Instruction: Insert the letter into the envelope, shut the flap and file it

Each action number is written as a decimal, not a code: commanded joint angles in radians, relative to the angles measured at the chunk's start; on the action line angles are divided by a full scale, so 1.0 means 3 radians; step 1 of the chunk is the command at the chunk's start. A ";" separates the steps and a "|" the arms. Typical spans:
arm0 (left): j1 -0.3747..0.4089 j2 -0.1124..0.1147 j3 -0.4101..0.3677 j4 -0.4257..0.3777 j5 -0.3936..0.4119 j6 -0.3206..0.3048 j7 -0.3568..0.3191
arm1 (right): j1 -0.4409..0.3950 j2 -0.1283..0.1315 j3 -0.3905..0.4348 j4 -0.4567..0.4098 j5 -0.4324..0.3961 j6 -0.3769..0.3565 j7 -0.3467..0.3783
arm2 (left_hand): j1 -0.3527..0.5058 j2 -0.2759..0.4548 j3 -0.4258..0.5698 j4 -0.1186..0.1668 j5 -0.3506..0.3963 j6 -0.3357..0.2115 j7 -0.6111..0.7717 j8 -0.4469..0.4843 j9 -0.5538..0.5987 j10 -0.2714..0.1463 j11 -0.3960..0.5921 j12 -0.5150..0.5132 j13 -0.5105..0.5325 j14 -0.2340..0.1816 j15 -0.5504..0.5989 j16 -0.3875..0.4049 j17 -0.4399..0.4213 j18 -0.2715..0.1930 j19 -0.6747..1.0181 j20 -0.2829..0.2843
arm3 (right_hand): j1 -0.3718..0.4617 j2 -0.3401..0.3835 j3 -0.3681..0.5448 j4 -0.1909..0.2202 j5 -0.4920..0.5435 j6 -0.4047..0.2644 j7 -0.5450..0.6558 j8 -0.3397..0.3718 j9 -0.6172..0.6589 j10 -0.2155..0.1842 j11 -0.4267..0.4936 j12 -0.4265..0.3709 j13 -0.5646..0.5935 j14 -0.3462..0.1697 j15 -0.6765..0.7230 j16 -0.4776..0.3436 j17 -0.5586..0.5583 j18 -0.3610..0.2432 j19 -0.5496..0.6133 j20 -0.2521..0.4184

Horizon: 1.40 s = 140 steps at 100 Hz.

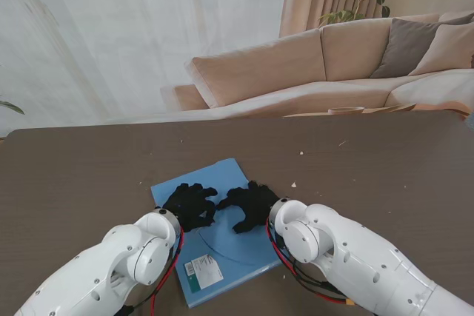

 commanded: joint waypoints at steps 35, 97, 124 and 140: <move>-0.0115 -0.0021 0.0104 -0.0008 0.0008 0.0030 -0.0168 | -0.0074 -0.0010 -0.0052 0.0081 0.0019 -0.0012 0.0112 | 0.0048 0.0144 -0.0080 -0.0015 0.0337 0.0106 -0.0146 -0.0339 -0.0051 0.0039 0.0043 0.0074 -0.0011 -0.0069 -0.0046 -0.0049 0.0001 -0.0055 -0.0073 -0.0063 | 0.0054 0.0054 0.0026 0.0077 0.0042 0.0015 0.0031 -0.0036 0.0104 0.0117 0.0164 0.0094 0.0334 -0.0778 0.0389 0.0156 -0.0012 -0.0032 -0.0046 0.0030; 0.0971 -0.0095 -0.1131 -0.0559 -0.0426 -0.0691 0.0342 | -0.0679 -0.0021 0.0636 -0.0596 -0.0152 0.0175 0.0014 | -0.0331 0.0169 -0.0036 0.0062 -0.0685 -0.0389 -0.1287 -0.1714 0.0003 0.0285 0.0015 -0.0575 -0.0015 0.0108 -0.0143 -0.0501 -0.0005 0.0176 -0.0208 -0.0290 | 0.0039 0.0310 -0.0136 0.0095 0.0032 0.0125 -0.0007 -0.0029 0.0109 0.0122 0.0264 0.0142 0.0373 -0.0772 0.0408 0.0189 -0.0047 -0.0025 -0.0014 0.0095; 0.1651 -0.0203 -0.1582 -0.0631 -0.1185 -0.1113 0.0839 | -0.1294 -0.0115 0.0961 -0.1051 -0.0084 0.0299 -0.0511 | -0.0274 0.0087 -0.0023 0.0063 -0.0627 -0.0330 -0.1283 -0.1764 0.0026 0.0347 0.0077 -0.0626 -0.0021 0.0149 -0.0140 -0.0503 -0.0006 0.0204 -0.0246 -0.0365 | 0.0160 0.0383 -0.0118 0.0147 0.0046 0.0172 -0.0010 -0.0019 0.0115 0.0138 0.0378 0.0191 0.0415 -0.0759 0.0415 0.0203 -0.0053 0.0004 -0.0026 0.0114; 0.1910 -0.0279 -0.1697 -0.0516 -0.1492 -0.1397 0.1174 | -0.1597 -0.0176 0.1007 -0.1126 0.0049 0.0269 -0.0851 | -0.0257 0.0046 -0.0019 0.0060 -0.0633 -0.0323 -0.1269 -0.1812 0.0015 0.0342 0.0083 -0.0660 -0.0017 0.0151 -0.0168 -0.0553 0.0010 0.0205 -0.0291 -0.0457 | 0.0151 0.0345 -0.0079 0.0176 0.0044 0.0171 -0.0013 -0.0023 0.0118 0.0134 0.0385 0.0189 0.0402 -0.0765 0.0396 0.0200 -0.0075 0.0023 -0.0050 0.0117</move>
